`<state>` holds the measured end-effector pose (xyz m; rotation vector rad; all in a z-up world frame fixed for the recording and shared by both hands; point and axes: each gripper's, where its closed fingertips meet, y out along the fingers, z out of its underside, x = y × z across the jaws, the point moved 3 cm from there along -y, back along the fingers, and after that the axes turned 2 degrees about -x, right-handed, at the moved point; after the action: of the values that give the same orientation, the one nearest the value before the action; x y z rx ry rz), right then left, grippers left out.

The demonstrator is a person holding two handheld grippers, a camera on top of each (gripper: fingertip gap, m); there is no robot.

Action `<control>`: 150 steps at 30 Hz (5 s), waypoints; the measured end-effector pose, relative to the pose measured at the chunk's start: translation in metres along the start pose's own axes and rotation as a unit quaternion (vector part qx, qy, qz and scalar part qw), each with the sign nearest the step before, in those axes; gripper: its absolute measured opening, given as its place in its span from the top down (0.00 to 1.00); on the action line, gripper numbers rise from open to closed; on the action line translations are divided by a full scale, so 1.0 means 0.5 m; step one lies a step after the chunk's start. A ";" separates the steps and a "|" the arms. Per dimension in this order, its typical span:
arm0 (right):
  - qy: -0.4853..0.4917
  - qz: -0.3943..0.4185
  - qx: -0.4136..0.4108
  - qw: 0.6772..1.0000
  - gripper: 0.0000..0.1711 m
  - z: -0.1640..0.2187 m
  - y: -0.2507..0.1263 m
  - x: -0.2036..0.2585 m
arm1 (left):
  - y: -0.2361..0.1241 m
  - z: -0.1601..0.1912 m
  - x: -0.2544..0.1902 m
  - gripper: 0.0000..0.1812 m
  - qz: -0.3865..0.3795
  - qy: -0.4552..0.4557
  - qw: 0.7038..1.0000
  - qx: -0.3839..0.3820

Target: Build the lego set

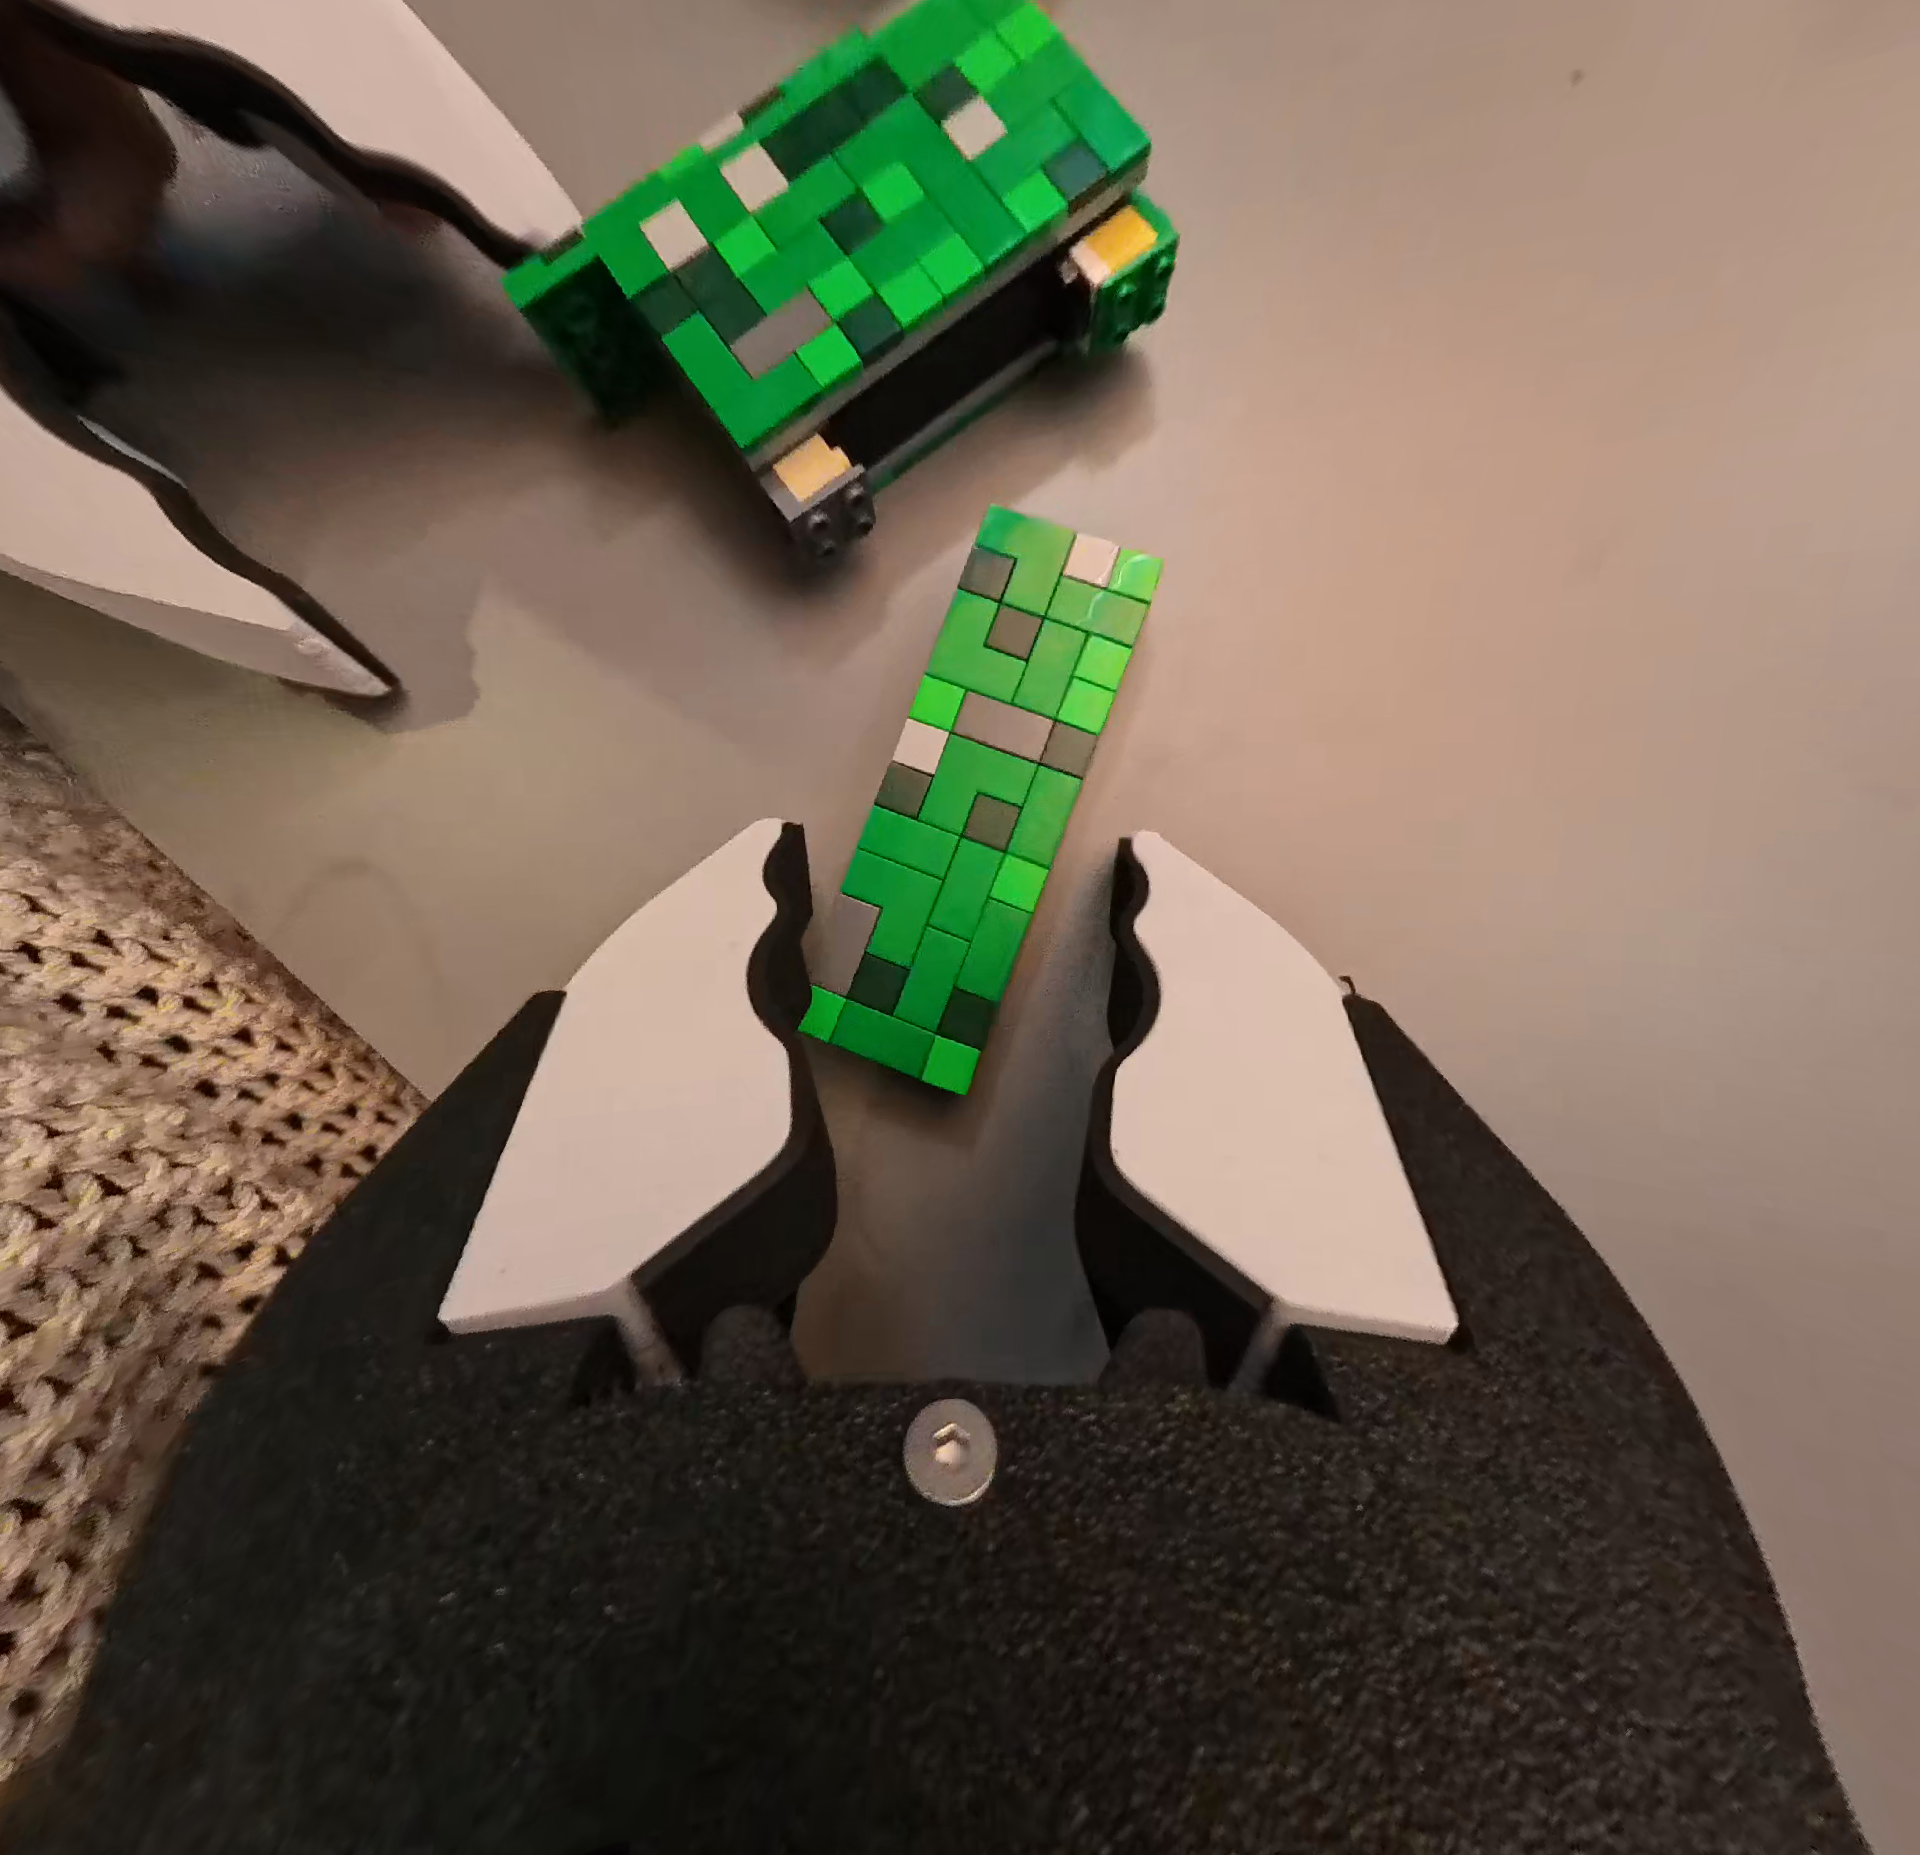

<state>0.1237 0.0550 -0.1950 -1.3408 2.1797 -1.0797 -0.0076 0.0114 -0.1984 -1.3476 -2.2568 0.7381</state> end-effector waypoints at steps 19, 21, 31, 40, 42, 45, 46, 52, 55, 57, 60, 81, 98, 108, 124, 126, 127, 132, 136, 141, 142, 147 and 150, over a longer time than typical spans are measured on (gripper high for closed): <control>0.145 -0.138 -0.179 0.963 0.79 -0.052 -0.035 -0.062 | -0.019 -0.135 0.043 0.57 -0.126 0.132 0.976 -0.123; 0.121 -0.130 -0.173 0.969 0.79 -0.049 -0.032 -0.061 | -0.008 -0.127 0.045 0.57 -0.119 0.124 0.980 -0.100; -0.004 -0.080 -0.096 0.992 0.79 -0.012 -0.012 -0.059 | 0.024 -0.110 0.099 0.42 -0.011 0.178 0.983 0.036; -0.040 -0.079 -0.079 0.993 0.68 -0.013 -0.020 -0.058 | 0.089 -0.065 0.145 0.34 0.072 0.188 0.945 0.257; -0.058 -0.080 -0.063 0.993 0.67 -0.012 -0.016 -0.057 | 0.091 -0.062 0.139 0.37 0.093 0.182 0.941 0.270; -0.079 -0.072 -0.050 0.993 0.67 -0.019 -0.008 -0.059 | 0.090 -0.062 0.130 0.46 0.113 0.180 0.939 0.272; -0.079 -0.073 -0.054 0.993 0.67 -0.025 -0.008 -0.058 | 0.089 -0.063 0.130 0.47 0.108 0.182 0.941 0.265; -0.029 -0.116 -0.118 0.986 0.69 -0.074 -0.012 -0.044 | 0.068 -0.076 0.145 0.47 0.004 0.193 0.969 0.151; 0.030 -0.183 -0.176 0.967 0.69 -0.119 -0.014 -0.020 | 0.043 -0.093 0.150 0.47 -0.074 0.194 0.977 0.050; 0.066 -0.220 -0.204 0.952 0.69 -0.154 -0.009 -0.005 | 0.021 -0.106 0.153 0.47 -0.135 0.200 0.970 -0.024; 0.079 -0.261 -0.213 0.938 0.67 -0.203 0.004 0.027 | -0.007 -0.112 0.151 0.47 -0.197 0.205 0.955 -0.089; -0.050 -0.234 -0.081 0.968 0.79 -0.280 0.089 0.052 | -0.086 -0.117 0.164 0.40 -0.285 0.168 0.924 -0.194; -0.240 -0.247 -0.068 0.936 0.70 -0.226 0.093 0.026 | -0.084 -0.060 0.179 0.40 -0.220 0.101 0.955 -0.169; -0.140 -0.037 0.103 0.984 0.68 -0.060 -0.001 -0.037 | -0.098 -0.048 0.183 0.41 -0.220 0.092 0.954 -0.181; -0.143 0.008 0.110 0.984 0.80 -0.044 0.001 -0.066 | -0.097 -0.048 0.173 0.44 -0.212 0.107 0.954 -0.182; -0.133 0.005 0.073 0.988 0.80 -0.072 -0.018 -0.074 | -0.099 -0.049 0.174 0.45 -0.215 0.108 0.952 -0.187; -0.132 -0.002 0.054 0.990 0.80 -0.090 -0.028 -0.075 | -0.100 -0.050 0.174 0.45 -0.217 0.110 0.951 -0.188; -0.089 -0.172 -0.064 0.979 0.80 -0.200 -0.050 -0.036 | -0.102 -0.052 0.172 0.46 -0.212 0.108 0.951 -0.197; -0.021 -0.325 -0.086 0.942 0.80 -0.248 -0.046 -0.015 | -0.105 -0.055 0.169 0.46 -0.207 0.107 0.951 -0.204; -0.002 -0.383 -0.071 0.921 0.80 -0.267 -0.027 -0.002 | -0.106 -0.053 0.170 0.47 -0.202 0.110 0.951 -0.205; -0.010 -0.378 -0.065 0.924 0.80 -0.268 -0.022 -0.001 | -0.106 -0.052 0.171 0.47 -0.199 0.111 0.952 -0.205; -0.126 -0.266 -0.004 0.956 0.80 -0.261 0.010 0.000 | -0.105 -0.044 0.168 0.49 -0.171 0.119 0.957 -0.201; -0.201 -0.211 0.040 0.956 0.80 -0.258 0.025 0.009 | -0.104 -0.030 0.159 0.52 -0.130 0.141 0.963 -0.187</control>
<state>0.0311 0.1082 -0.1211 -1.8527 1.5800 -0.9158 -0.0696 0.0652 -0.1481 -1.1833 -2.3442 0.0235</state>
